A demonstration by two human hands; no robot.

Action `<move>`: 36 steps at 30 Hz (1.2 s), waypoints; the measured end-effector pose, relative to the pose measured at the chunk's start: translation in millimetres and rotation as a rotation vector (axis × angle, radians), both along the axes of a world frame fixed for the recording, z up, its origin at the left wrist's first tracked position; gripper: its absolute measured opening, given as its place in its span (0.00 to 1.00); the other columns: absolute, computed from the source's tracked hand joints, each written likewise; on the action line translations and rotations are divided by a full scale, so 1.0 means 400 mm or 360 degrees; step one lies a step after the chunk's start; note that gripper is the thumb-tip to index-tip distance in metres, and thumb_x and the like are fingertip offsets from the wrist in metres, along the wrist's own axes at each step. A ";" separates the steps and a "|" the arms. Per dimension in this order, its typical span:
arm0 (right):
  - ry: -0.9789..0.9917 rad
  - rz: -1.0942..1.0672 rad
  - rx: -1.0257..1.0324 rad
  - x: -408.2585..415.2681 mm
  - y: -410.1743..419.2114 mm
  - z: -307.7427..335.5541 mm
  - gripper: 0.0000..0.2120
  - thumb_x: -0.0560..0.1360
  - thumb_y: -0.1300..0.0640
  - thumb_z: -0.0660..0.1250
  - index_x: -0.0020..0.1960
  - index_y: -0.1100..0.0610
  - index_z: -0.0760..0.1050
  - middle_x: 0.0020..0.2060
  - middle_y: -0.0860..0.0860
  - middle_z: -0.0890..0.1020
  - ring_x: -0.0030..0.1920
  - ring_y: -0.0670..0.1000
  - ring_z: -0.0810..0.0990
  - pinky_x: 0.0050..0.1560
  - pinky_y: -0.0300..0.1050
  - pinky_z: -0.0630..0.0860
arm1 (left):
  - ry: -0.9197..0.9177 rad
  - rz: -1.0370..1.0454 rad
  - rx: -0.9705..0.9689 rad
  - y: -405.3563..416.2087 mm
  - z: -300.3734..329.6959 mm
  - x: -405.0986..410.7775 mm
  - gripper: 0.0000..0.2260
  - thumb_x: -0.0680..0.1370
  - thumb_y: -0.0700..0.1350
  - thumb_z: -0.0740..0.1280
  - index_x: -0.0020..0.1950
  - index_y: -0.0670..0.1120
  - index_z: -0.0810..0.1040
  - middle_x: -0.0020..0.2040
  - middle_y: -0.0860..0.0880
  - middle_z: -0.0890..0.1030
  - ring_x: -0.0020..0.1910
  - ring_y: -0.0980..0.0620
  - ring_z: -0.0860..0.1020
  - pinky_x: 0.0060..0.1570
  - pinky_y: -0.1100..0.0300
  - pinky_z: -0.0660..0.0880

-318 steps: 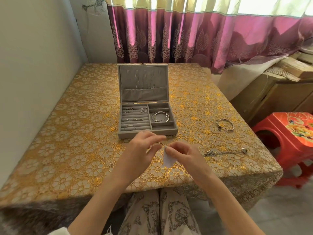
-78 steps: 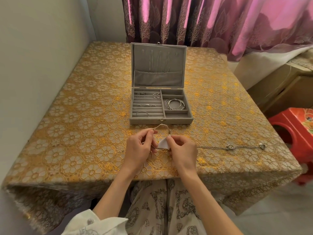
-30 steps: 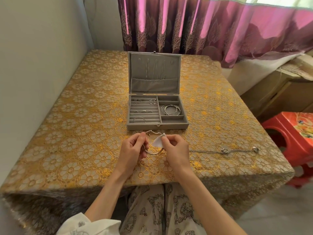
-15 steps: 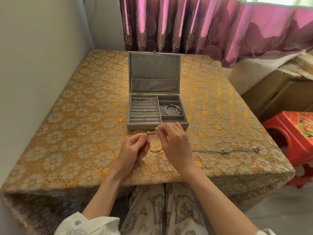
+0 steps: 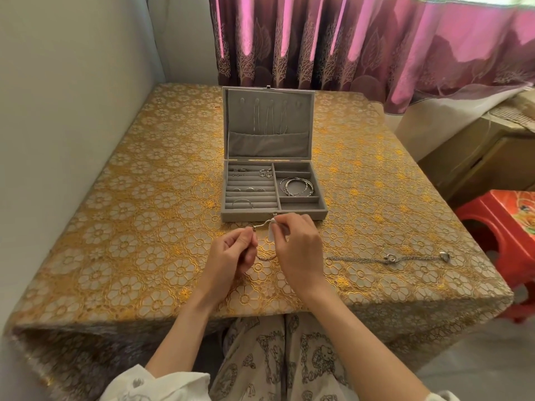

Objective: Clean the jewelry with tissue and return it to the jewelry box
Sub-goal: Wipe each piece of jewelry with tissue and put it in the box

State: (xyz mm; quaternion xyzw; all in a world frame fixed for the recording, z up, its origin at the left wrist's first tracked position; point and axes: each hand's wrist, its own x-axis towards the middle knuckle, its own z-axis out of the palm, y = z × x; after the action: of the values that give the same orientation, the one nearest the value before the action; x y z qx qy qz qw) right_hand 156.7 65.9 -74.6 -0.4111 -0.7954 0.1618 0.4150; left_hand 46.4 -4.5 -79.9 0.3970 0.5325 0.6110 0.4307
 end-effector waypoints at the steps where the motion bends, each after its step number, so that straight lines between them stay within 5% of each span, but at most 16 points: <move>1: -0.0027 -0.0008 0.0058 -0.001 -0.001 -0.005 0.02 0.73 0.62 0.68 0.45 0.60 0.78 0.36 0.51 0.81 0.38 0.48 0.76 0.37 0.38 0.73 | 0.0005 0.0003 0.0000 -0.001 -0.001 -0.002 0.13 0.79 0.46 0.58 0.37 0.43 0.74 0.27 0.49 0.68 0.25 0.54 0.64 0.23 0.66 0.62; 4: 0.0036 -0.0099 -0.0044 -0.001 -0.008 -0.022 0.03 0.74 0.60 0.67 0.45 0.59 0.78 0.34 0.51 0.80 0.35 0.48 0.76 0.34 0.38 0.72 | -0.0009 0.0010 0.0001 -0.001 0.000 -0.002 0.13 0.80 0.46 0.58 0.39 0.43 0.74 0.28 0.50 0.69 0.26 0.53 0.64 0.25 0.65 0.62; 12: 0.0915 -0.0149 -0.1230 -0.019 -0.061 -0.006 0.03 0.75 0.57 0.66 0.48 0.55 0.76 0.40 0.46 0.80 0.41 0.39 0.78 0.38 0.28 0.74 | -0.0256 0.0071 0.0061 0.001 -0.005 -0.008 0.11 0.79 0.46 0.57 0.39 0.44 0.73 0.29 0.50 0.70 0.28 0.55 0.66 0.29 0.66 0.64; 16: 0.0785 -0.0193 -0.1191 -0.016 -0.049 0.000 0.01 0.75 0.58 0.66 0.47 0.55 0.76 0.38 0.46 0.79 0.39 0.42 0.78 0.35 0.28 0.72 | -0.0109 0.0063 0.0037 0.002 0.000 -0.001 0.12 0.79 0.45 0.56 0.39 0.43 0.72 0.28 0.51 0.69 0.28 0.55 0.65 0.28 0.66 0.64; 23: 0.0242 -0.0102 -0.0409 -0.011 -0.010 0.009 0.03 0.74 0.60 0.66 0.47 0.59 0.77 0.37 0.48 0.78 0.39 0.46 0.75 0.38 0.31 0.70 | 0.0000 -0.0011 0.0007 -0.001 0.000 -0.002 0.13 0.81 0.45 0.55 0.39 0.42 0.72 0.28 0.50 0.68 0.28 0.53 0.64 0.28 0.65 0.62; 30: 0.1059 0.0026 -0.1252 -0.025 -0.053 0.016 0.03 0.76 0.59 0.65 0.45 0.53 0.76 0.39 0.49 0.79 0.37 0.43 0.76 0.37 0.34 0.72 | -0.0400 0.0103 0.0040 -0.002 0.000 -0.010 0.12 0.80 0.44 0.55 0.40 0.43 0.72 0.29 0.51 0.69 0.28 0.55 0.65 0.28 0.67 0.64; 36: 0.1343 0.0125 -0.1659 -0.017 -0.072 0.019 0.03 0.76 0.61 0.64 0.46 0.57 0.77 0.37 0.49 0.78 0.35 0.44 0.73 0.35 0.37 0.70 | -0.0475 0.0124 0.0048 -0.004 0.010 -0.010 0.12 0.80 0.44 0.56 0.40 0.44 0.74 0.30 0.49 0.72 0.28 0.54 0.66 0.28 0.67 0.65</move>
State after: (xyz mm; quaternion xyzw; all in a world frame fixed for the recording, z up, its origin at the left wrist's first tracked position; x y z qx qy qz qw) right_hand 150.1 37.0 -66.9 -0.4299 -0.3971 0.6867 0.4313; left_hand 42.4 -6.3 -76.1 0.2871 0.4685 0.6874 0.4750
